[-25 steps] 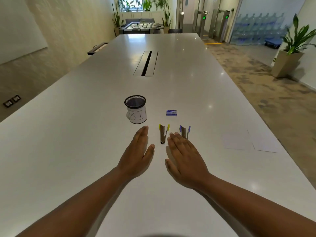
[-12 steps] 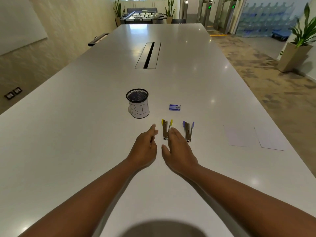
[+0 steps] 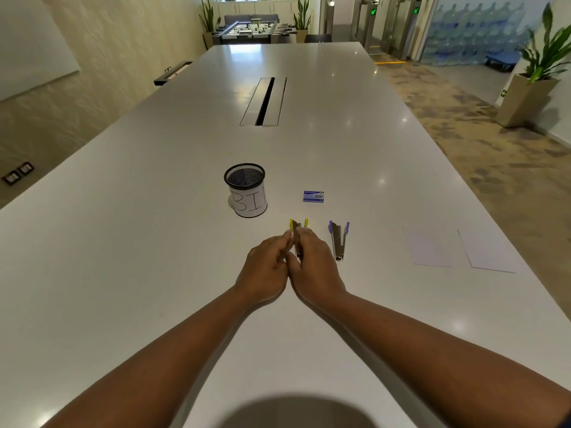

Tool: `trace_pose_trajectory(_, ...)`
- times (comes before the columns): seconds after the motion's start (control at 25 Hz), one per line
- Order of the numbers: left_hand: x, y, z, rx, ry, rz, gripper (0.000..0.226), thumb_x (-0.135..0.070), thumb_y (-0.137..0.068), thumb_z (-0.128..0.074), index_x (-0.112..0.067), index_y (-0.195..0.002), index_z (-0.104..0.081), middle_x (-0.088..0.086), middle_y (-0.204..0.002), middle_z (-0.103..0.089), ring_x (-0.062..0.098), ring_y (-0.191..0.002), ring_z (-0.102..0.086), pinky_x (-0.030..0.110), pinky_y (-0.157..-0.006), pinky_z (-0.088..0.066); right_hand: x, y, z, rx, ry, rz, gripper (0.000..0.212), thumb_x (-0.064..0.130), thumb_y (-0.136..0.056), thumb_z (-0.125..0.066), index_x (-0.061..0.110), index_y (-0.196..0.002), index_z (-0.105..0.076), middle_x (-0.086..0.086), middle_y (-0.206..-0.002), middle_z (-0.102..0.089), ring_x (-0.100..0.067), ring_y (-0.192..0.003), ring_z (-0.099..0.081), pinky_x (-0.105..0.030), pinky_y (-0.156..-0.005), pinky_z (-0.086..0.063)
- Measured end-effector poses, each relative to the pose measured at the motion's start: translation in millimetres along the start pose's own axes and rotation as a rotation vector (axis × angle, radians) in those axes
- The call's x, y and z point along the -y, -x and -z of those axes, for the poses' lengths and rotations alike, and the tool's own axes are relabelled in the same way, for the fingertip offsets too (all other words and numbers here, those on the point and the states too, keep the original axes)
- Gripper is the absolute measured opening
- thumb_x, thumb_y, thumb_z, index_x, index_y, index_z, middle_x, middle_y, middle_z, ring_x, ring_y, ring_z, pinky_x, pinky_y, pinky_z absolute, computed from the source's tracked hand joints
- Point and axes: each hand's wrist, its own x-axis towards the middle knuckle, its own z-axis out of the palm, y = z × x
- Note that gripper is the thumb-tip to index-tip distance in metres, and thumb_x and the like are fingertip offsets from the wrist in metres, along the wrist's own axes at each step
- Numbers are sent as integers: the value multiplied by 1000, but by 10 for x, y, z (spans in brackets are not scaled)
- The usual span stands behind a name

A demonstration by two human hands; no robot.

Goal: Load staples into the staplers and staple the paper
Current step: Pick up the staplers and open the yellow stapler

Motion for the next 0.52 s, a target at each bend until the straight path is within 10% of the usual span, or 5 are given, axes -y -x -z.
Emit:
trace_pose_trajectory(0.32, -44, 52, 28, -22, 321, 0, 65, 14, -93, -46, -17, -151, -47, -5, -145, -59, -7, -131, -51, 13, -109, -39, 23, 30, 49, -188, -162, -57, 25, 2, -93, -59, 23, -107, -58, 7, -93, -64, -9, -84, -63, -24, -73, -53)
trace_pose_trajectory(0.52, -59, 20, 19, -245, 390, 117, 63, 0, -99, -56, -23, -154, -37, -8, -151, -41, 5, -135, -47, 11, -103, -43, 78, 130, 182, -264, -348, -124, 35, -5, -86, -60, 27, -98, -56, -1, -101, -63, -2, -83, -63, -7, -67, -45)
